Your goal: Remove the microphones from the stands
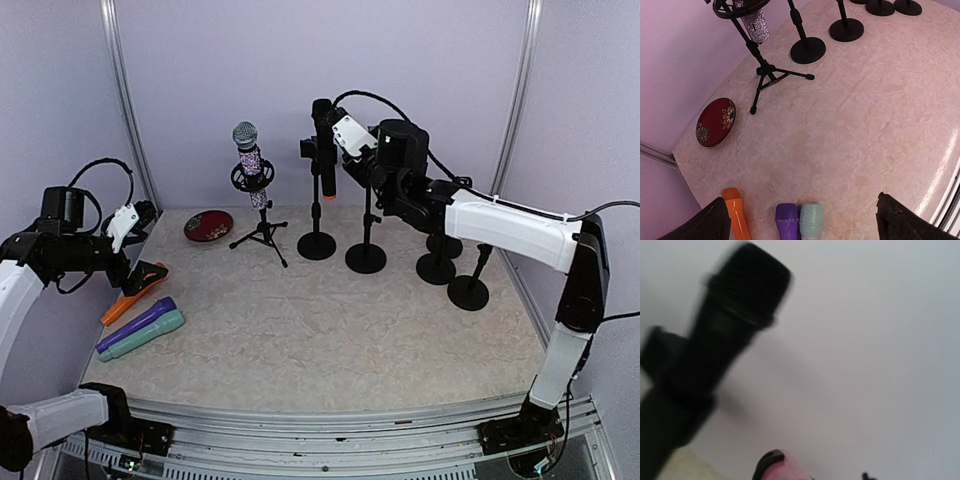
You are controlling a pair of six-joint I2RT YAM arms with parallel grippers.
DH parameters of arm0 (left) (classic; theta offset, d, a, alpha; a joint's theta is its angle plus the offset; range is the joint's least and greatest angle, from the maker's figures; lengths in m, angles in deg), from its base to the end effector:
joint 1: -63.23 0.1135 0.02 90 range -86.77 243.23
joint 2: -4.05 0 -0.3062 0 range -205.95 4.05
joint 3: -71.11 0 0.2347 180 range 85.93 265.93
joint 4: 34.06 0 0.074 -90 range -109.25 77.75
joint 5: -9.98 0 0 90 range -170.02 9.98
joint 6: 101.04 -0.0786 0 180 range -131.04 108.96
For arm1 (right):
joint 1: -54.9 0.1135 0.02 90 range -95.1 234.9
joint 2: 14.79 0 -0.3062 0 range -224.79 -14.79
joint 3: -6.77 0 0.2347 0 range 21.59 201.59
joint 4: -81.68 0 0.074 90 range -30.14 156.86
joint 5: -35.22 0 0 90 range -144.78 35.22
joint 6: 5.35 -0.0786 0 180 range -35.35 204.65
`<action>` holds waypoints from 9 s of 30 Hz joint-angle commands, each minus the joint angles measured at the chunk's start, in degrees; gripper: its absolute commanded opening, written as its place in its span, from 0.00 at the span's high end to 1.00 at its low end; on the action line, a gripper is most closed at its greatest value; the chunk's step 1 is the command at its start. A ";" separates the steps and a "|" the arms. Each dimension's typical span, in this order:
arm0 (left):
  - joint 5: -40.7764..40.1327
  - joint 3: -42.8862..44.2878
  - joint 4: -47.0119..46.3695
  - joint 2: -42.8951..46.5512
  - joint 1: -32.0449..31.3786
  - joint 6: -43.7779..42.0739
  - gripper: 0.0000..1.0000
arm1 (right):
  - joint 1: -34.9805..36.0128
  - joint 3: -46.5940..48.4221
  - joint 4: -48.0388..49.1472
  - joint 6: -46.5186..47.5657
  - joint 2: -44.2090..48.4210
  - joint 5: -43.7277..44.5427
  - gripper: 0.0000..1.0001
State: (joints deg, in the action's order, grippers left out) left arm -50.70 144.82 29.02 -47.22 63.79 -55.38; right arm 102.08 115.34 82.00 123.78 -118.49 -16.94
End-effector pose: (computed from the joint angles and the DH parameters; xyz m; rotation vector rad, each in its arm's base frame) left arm 0.1539 -0.0370 0.3491 1.0476 1.9098 -0.1434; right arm 0.3493 0.3060 0.4432 -0.5802 1.3949 -0.3749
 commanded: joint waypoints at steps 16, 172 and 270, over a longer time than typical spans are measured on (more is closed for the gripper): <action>5.19 2.69 -15.15 -4.53 -12.93 23.27 0.04 | 22.28 -9.66 11.57 -6.90 12.29 -1.07 1.00; -15.74 -19.74 -8.79 -1.24 -12.42 -10.41 0.67 | 20.24 -0.31 -12.71 -44.00 10.13 -21.84 0.15; -6.56 -11.35 2.47 2.31 -8.87 -7.69 0.01 | 5.40 -18.89 -8.88 -48.60 -9.96 -51.44 1.00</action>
State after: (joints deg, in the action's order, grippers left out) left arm -57.76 132.28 31.84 -44.77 54.32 -63.35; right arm 104.88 98.08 79.35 64.66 -129.27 -85.65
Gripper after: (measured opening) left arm 0.987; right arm 0.223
